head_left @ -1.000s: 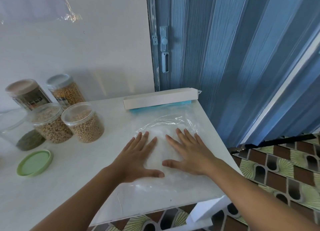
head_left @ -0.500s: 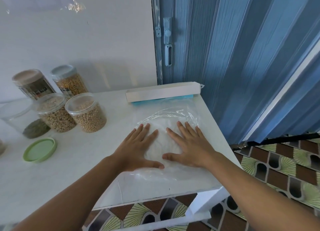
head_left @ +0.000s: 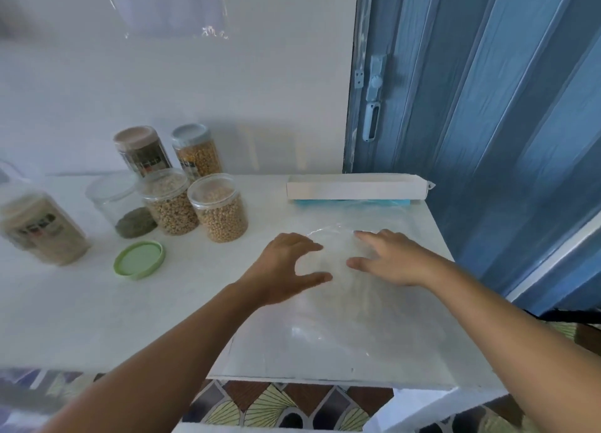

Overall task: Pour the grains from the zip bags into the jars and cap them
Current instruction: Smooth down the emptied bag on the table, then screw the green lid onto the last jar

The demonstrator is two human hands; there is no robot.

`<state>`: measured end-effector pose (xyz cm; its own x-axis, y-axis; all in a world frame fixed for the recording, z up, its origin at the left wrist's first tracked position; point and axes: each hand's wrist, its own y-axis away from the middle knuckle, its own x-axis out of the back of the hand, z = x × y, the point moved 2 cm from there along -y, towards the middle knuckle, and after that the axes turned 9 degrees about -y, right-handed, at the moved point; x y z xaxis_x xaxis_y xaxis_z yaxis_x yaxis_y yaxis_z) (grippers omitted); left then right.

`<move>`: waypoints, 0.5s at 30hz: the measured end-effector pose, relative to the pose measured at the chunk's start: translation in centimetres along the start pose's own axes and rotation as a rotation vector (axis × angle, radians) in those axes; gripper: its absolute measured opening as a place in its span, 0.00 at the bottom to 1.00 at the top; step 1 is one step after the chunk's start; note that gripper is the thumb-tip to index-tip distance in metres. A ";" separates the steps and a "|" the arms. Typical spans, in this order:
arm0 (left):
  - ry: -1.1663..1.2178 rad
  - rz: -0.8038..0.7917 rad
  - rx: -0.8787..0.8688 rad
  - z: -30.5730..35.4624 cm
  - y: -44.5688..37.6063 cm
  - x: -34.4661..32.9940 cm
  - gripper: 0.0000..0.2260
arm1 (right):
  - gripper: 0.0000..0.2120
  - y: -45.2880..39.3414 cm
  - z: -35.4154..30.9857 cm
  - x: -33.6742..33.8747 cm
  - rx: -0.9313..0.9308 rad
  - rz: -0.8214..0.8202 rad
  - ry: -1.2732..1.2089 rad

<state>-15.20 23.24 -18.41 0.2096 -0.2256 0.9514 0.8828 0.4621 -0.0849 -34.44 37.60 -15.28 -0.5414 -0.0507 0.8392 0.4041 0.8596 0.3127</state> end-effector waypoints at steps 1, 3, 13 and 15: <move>0.002 0.077 0.006 -0.5 0.3 0.8 0.27 | 0.33 -0.3 -1.2 0.2 0.022 0.020 0.005; 0.039 0.217 0.035 -1.9 1.3 2.6 0.19 | 0.34 -1.0 -4.0 0.1 0.089 0.039 -0.006; -0.144 0.790 0.569 -15.9 11.9 13.4 0.16 | 0.36 -6.2 -22.6 -6.5 0.412 -0.029 -0.150; -0.150 0.806 0.698 -19.2 14.1 14.9 0.25 | 0.38 -7.2 -26.1 -8.3 0.427 -0.061 -0.142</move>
<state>8.41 9.93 -11.05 0.5270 0.4500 0.7210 0.0628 0.8254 -0.5610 -13.59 18.54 -12.88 -0.6627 -0.0629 0.7462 0.0442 0.9914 0.1228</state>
